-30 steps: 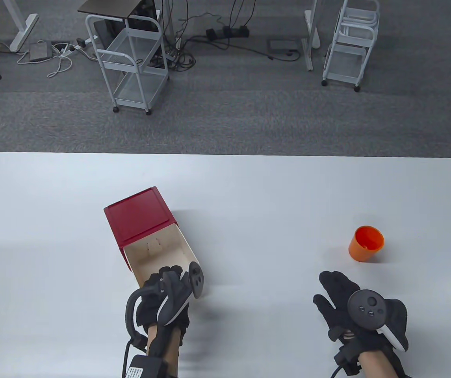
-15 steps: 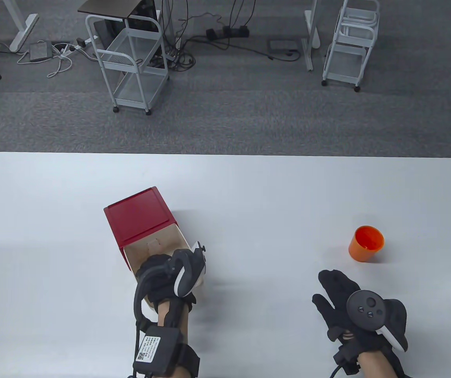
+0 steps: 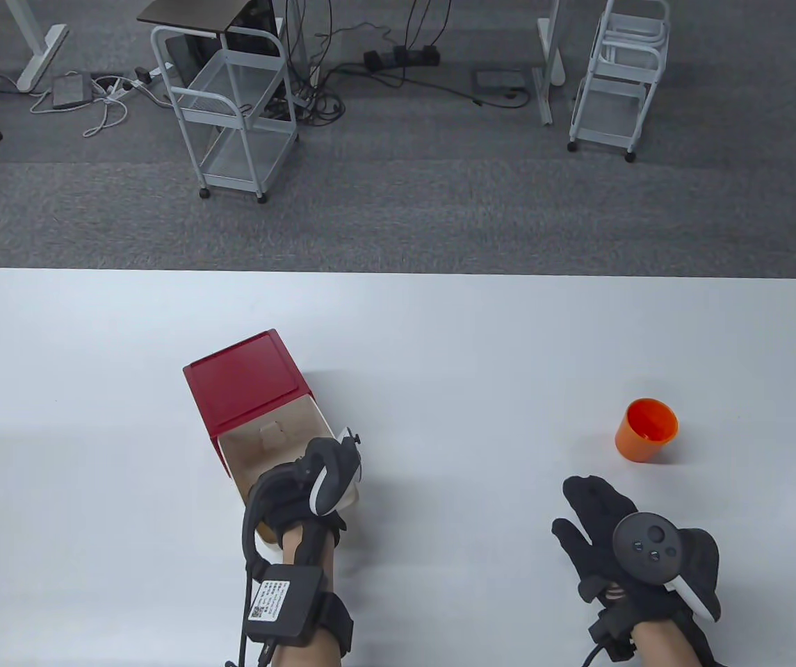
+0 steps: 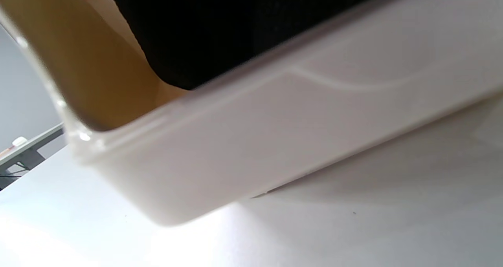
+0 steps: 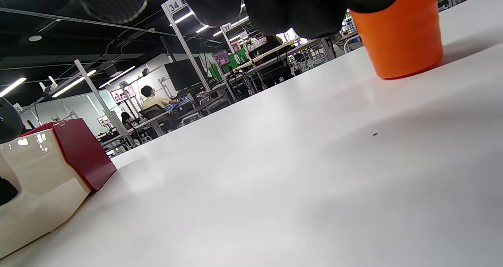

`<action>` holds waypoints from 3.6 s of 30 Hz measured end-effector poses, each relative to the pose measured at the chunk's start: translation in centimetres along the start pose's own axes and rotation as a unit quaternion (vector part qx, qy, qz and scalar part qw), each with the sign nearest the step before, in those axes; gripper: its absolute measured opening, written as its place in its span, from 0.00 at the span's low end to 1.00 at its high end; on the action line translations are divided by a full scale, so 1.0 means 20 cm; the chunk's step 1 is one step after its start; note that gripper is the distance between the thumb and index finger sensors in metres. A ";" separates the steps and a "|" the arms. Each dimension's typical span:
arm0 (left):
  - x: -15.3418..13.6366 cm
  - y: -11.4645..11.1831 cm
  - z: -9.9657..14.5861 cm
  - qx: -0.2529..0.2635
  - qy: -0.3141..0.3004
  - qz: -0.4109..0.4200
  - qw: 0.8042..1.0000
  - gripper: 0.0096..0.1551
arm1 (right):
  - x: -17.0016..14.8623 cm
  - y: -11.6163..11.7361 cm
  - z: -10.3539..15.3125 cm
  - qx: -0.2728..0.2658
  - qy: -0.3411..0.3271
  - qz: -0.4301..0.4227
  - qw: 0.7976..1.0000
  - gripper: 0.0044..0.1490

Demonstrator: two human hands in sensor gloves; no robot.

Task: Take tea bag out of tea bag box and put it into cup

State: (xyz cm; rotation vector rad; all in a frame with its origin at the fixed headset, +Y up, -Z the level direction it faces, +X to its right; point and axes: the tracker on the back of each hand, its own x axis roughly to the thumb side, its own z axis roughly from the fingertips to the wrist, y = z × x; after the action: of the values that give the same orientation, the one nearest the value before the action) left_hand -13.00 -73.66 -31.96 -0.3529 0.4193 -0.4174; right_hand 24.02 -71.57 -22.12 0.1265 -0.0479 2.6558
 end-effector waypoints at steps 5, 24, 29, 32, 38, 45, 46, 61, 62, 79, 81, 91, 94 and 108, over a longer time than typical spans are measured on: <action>0.00 0.01 0.01 0.013 -0.015 0.025 1.000 0.21 | 0.00 0.00 0.00 0.001 0.002 0.000 1.000 0.42; -0.21 0.34 0.32 0.091 -0.100 0.178 0.975 0.21 | 0.00 0.00 -0.01 0.004 0.002 -0.001 1.000 0.42; -0.15 0.41 0.41 0.101 -0.135 0.199 0.965 0.21 | 0.00 -0.01 -0.01 0.003 0.002 -0.004 1.000 0.42; -0.06 0.44 0.46 0.093 -0.163 0.214 0.959 0.21 | 0.00 -0.01 -0.01 0.002 0.000 -0.006 1.000 0.42; 0.12 0.47 0.53 0.083 -0.207 0.228 0.948 0.21 | -0.01 -0.01 0.00 0.001 -0.002 -0.007 1.000 0.42; 0.35 0.41 0.60 0.063 -0.249 0.219 0.941 0.21 | -0.01 -0.01 0.00 0.002 0.001 -0.009 1.000 0.42; 0.37 0.40 0.60 0.060 -0.251 0.219 0.941 0.22 | -0.01 -0.01 0.00 0.002 0.001 -0.009 1.000 0.42; 0.63 0.13 0.62 0.042 -0.275 0.160 0.947 0.22 | -0.01 -0.01 -0.01 0.005 0.002 -0.008 1.000 0.42; 0.63 0.13 0.63 0.043 -0.276 0.159 0.947 0.22 | -0.01 -0.01 -0.01 0.005 0.002 -0.008 1.000 0.42; 0.35 0.28 0.63 0.062 -0.316 0.320 0.891 0.28 | -0.01 -0.01 0.00 0.004 0.003 -0.017 1.000 0.42; 0.28 0.30 0.62 0.077 -0.324 0.362 0.871 0.29 | -0.01 -0.01 0.00 0.002 0.003 -0.019 1.000 0.42; -0.04 0.20 0.55 0.086 -0.328 0.538 0.772 0.34 | -0.02 -0.01 0.00 0.003 0.008 -0.030 1.000 0.42; -0.11 0.13 0.54 0.077 -0.318 0.570 0.754 0.35 | -0.02 -0.01 0.00 0.004 0.009 -0.034 0.999 0.42; -0.16 -0.03 0.51 0.047 -0.338 0.629 0.698 0.37 | -0.01 -0.01 0.00 0.005 0.002 -0.049 0.999 0.41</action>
State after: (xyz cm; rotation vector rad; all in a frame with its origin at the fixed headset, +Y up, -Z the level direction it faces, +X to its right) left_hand -11.14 -70.25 -21.94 -0.0342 -0.1585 1.0437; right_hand 24.28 -71.55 -22.07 0.1241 -0.0261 2.5586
